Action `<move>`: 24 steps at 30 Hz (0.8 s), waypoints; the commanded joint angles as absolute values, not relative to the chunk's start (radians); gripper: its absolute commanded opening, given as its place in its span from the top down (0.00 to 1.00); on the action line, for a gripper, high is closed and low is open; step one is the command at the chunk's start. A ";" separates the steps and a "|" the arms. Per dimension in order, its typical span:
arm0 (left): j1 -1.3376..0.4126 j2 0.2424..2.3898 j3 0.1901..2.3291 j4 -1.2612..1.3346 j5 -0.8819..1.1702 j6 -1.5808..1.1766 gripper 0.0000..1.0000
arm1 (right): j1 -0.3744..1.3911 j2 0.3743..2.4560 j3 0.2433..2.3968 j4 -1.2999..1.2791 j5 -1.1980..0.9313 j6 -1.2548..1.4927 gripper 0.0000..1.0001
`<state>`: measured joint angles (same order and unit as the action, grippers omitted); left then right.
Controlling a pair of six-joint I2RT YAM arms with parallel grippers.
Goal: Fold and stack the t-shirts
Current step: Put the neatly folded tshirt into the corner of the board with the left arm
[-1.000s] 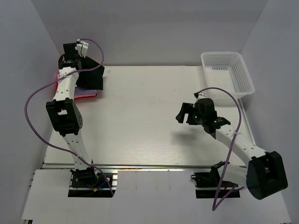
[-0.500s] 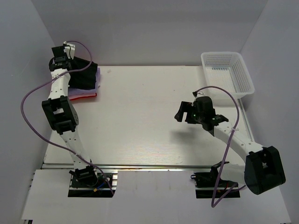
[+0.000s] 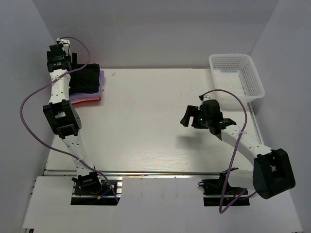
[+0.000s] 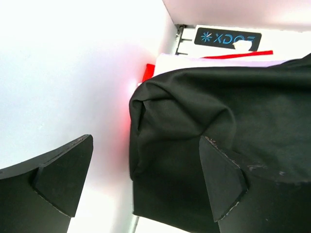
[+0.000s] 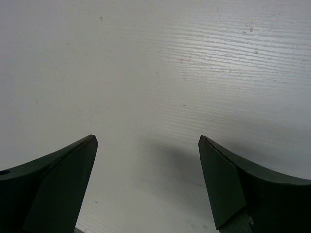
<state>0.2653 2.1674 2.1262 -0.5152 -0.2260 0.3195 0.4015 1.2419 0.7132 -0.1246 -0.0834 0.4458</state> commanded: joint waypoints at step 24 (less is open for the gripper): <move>0.281 2.158 2.074 -0.515 0.396 0.342 0.78 | 0.402 1.379 0.784 -0.060 -0.075 0.436 0.10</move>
